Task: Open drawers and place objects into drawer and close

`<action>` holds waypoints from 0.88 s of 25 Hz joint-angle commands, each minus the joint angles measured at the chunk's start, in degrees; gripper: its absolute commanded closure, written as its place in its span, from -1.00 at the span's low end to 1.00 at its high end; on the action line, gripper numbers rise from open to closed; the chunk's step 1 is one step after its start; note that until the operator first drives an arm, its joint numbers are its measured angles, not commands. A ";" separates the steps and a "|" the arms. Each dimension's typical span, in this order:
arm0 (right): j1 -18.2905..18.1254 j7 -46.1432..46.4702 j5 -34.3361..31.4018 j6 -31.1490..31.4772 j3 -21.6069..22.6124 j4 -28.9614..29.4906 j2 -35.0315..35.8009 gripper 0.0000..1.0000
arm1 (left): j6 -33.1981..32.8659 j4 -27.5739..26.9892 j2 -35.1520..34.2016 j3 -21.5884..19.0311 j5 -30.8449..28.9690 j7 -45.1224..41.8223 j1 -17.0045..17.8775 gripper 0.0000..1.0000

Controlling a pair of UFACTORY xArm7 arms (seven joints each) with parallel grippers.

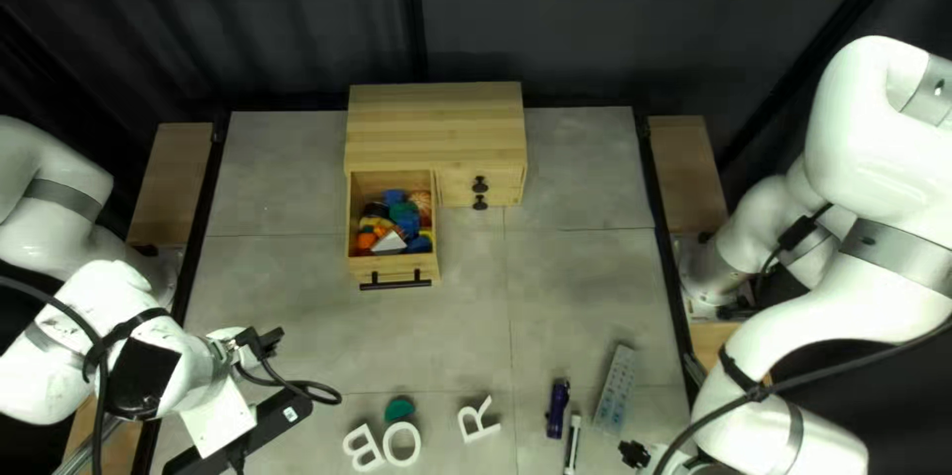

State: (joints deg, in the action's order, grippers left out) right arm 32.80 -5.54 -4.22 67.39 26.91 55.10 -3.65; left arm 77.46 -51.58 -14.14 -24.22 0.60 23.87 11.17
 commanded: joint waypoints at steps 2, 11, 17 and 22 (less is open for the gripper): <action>0.00 0.00 0.00 0.00 0.00 0.00 0.00 -1.00 | -1.32 -0.04 2.69 -1.44 -0.75 -0.98 0.74 -1.00; 0.00 0.00 0.00 0.00 0.00 0.00 0.00 -1.00 | -6.20 -4.39 12.18 -0.93 -13.39 5.70 -0.88 -1.00; 0.00 0.00 0.00 0.00 0.00 0.00 0.00 -1.00 | -8.96 -5.54 14.86 0.17 -20.15 10.43 -1.92 -1.00; 0.00 0.00 0.00 0.00 0.00 0.00 0.00 -1.00 | -13.04 -2.74 12.29 2.92 -17.66 17.90 -4.65 -1.00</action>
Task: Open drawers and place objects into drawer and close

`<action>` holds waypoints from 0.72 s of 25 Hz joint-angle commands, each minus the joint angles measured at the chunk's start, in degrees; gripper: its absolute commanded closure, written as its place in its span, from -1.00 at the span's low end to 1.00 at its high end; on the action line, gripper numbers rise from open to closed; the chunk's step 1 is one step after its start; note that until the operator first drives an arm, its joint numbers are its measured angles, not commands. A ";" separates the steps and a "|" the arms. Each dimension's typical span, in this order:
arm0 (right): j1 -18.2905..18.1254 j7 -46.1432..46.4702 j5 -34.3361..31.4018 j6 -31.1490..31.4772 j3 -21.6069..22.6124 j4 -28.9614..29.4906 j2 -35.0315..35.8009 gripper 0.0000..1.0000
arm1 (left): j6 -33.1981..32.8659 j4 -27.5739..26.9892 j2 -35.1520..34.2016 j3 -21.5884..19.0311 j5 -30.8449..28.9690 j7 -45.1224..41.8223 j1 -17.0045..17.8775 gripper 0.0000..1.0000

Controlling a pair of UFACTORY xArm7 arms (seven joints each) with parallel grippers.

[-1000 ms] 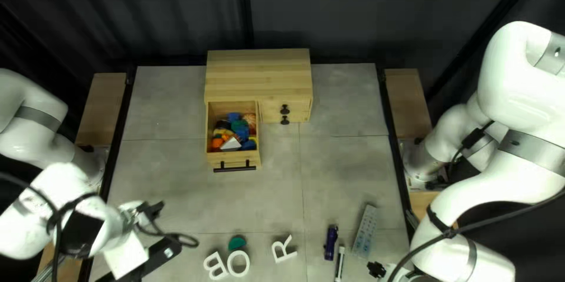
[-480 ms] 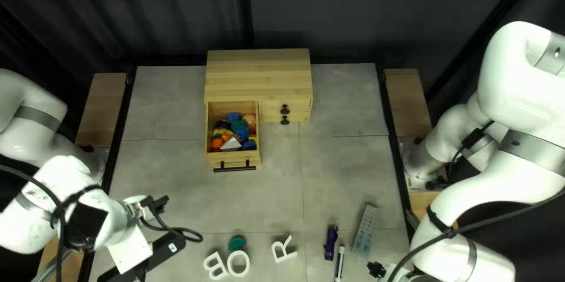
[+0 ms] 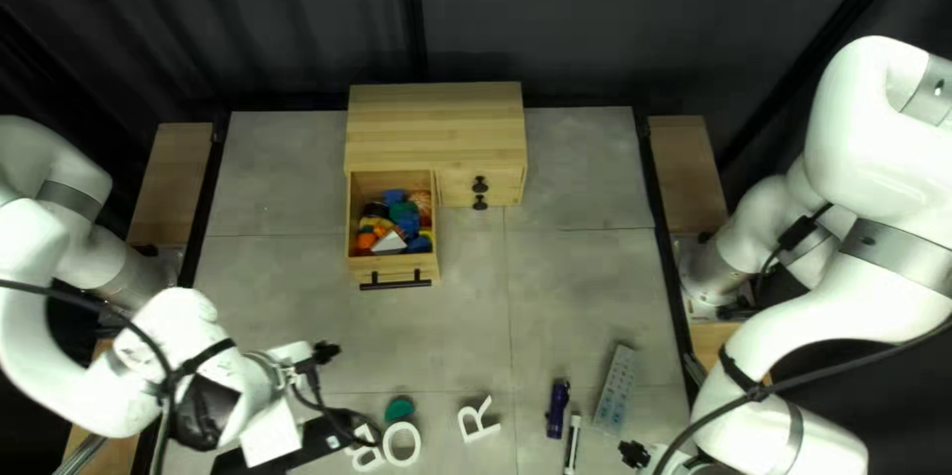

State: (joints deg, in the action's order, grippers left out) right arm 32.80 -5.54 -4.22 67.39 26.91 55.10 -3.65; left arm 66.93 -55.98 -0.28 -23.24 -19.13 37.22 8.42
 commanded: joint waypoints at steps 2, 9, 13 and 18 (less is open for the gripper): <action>0.00 0.00 0.00 0.00 0.00 0.00 0.00 -1.00 | -2.51 1.66 -1.56 1.94 2.07 4.55 -1.90 -1.00; 0.00 0.00 0.00 0.00 0.00 0.00 0.00 -1.00 | -2.51 1.66 -1.56 1.94 2.07 4.55 -1.90 -1.00; 0.00 0.00 0.00 0.00 0.00 0.00 0.00 -1.00 | 0.72 -2.95 2.31 1.60 0.33 8.75 -1.58 -1.00; 0.00 0.00 0.00 0.00 0.00 0.00 0.00 -1.00 | 5.70 -10.16 10.30 1.51 -6.66 10.13 -0.16 -1.00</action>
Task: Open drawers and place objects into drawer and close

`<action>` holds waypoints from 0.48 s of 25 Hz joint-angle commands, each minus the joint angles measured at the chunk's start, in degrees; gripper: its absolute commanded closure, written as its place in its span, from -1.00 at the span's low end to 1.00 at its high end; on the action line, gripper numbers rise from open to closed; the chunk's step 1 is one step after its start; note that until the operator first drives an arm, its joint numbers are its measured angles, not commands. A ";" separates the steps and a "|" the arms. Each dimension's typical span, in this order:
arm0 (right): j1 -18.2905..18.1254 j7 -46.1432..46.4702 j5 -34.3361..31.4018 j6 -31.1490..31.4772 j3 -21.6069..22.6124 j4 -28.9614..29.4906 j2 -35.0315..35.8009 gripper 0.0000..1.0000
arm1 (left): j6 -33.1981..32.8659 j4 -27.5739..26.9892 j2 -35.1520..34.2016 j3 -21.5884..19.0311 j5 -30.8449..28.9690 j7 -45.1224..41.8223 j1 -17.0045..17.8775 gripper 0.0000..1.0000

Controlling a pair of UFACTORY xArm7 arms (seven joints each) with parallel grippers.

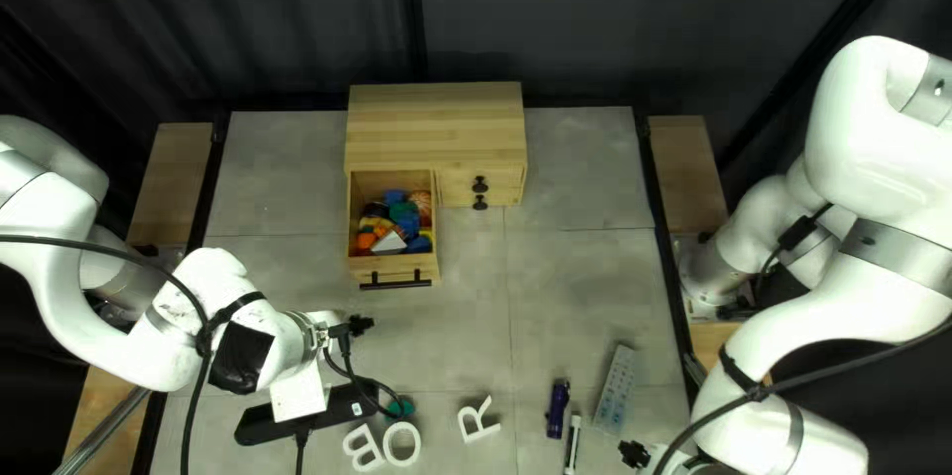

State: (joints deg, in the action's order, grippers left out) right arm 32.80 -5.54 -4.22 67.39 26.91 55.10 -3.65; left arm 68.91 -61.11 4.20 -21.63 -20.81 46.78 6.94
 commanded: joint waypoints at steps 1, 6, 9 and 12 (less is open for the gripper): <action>0.00 0.00 0.00 0.00 0.00 0.00 0.00 -1.00 | 4.48 -5.98 7.08 -0.06 -6.14 0.15 1.75 -1.00; 0.00 0.00 0.00 0.00 0.00 0.00 0.00 -1.00 | 5.96 -8.43 10.60 0.49 -10.97 -0.99 2.96 -1.00; 0.00 0.00 0.00 0.00 0.00 0.00 0.00 -1.00 | 4.67 -7.75 10.88 0.90 -13.14 -1.30 2.96 -1.00; 0.00 0.00 0.00 0.00 0.00 0.00 0.00 -1.00 | 1.96 -6.75 11.42 1.70 -15.02 -1.93 2.33 -1.00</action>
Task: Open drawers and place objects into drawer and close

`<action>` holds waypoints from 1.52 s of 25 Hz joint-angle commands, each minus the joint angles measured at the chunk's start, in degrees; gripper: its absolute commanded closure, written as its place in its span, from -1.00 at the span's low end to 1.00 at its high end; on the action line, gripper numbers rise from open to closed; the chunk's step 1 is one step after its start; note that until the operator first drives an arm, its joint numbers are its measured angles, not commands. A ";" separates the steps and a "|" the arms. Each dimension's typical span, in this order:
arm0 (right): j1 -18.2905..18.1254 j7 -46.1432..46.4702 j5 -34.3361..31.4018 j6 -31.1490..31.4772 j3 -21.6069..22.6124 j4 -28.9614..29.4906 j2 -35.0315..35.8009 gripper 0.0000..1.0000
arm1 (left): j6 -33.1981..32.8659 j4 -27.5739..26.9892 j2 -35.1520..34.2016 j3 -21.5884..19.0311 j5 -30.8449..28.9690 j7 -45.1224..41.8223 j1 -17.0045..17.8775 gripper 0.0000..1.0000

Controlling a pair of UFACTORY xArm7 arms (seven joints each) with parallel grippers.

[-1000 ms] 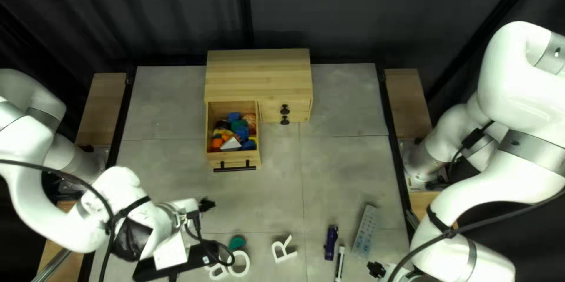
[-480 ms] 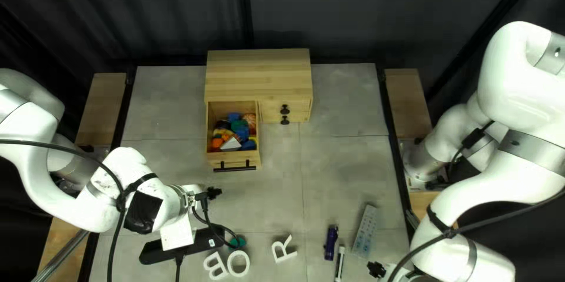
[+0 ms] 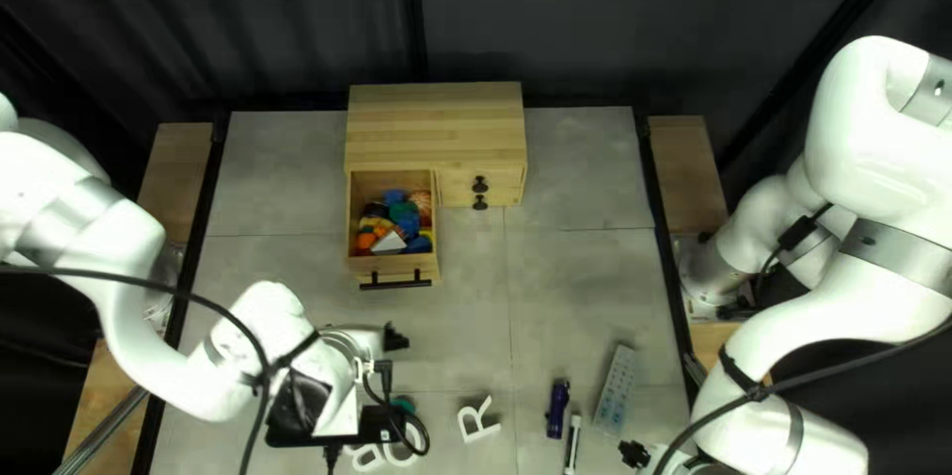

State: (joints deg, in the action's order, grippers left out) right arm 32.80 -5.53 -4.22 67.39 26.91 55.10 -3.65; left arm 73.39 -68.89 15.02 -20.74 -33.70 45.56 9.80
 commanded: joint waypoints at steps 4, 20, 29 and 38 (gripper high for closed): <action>0.00 0.00 0.00 0.00 0.00 0.00 0.00 -1.00 | -4.54 1.49 0.58 1.86 -3.08 -0.53 -1.76 -1.00; 0.00 0.00 0.00 0.00 0.00 0.00 0.00 -1.00 | -9.56 3.38 1.53 3.65 -4.99 -0.29 -4.06 -1.00; 0.00 0.00 0.00 0.00 0.00 0.00 0.00 -1.00 | -4.03 0.39 2.48 4.10 -4.01 -1.07 -3.65 -1.00; 0.00 0.00 0.00 0.00 0.00 0.00 0.00 -1.00 | -5.45 1.40 2.27 4.22 -3.26 -1.43 -4.19 -1.00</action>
State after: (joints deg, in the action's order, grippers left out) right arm 32.80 -5.53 -4.22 67.39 26.91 55.10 -3.65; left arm 68.56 -67.70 17.12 -16.54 -36.95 44.02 5.75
